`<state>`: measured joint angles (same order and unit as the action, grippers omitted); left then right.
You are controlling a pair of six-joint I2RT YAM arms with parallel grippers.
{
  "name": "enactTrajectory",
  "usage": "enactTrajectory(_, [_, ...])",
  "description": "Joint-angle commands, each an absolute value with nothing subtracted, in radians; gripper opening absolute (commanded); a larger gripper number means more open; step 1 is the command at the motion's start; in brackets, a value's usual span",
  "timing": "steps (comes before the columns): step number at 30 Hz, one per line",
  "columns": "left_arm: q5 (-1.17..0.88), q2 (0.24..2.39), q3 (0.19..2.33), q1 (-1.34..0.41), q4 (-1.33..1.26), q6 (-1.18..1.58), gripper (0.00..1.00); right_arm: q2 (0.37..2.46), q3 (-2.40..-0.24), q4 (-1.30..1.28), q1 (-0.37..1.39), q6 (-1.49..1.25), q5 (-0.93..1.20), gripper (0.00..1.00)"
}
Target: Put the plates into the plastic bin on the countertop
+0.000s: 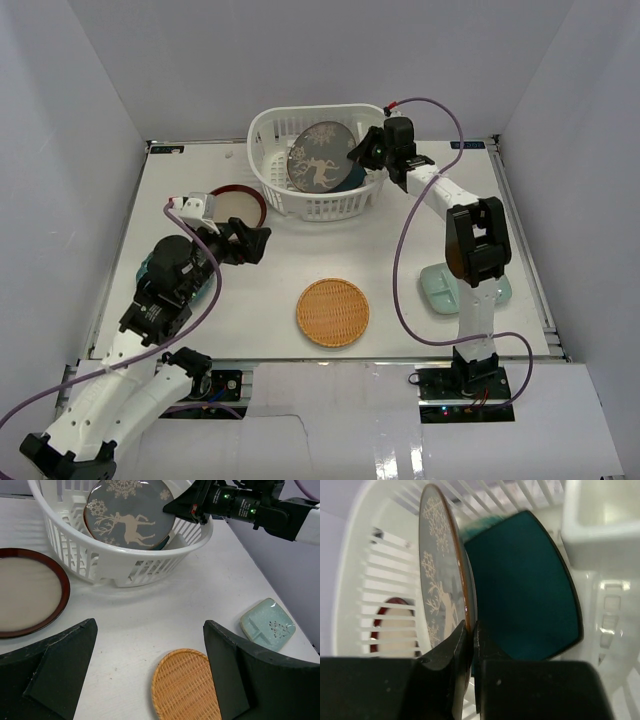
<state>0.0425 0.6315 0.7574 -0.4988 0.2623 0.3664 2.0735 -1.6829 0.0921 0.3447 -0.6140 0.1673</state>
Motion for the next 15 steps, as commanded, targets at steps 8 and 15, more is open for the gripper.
enactTrajectory(8, [0.084,0.681,0.747,-0.494,0.268,0.368,0.98,2.066,-1.761,0.138,0.368,-0.607,0.068,0.15])
enactTrajectory(15, [0.135,0.762,0.770,-0.492,0.278,0.393,0.98,2.053,-1.753,0.094,0.371,-0.548,0.035,0.64])
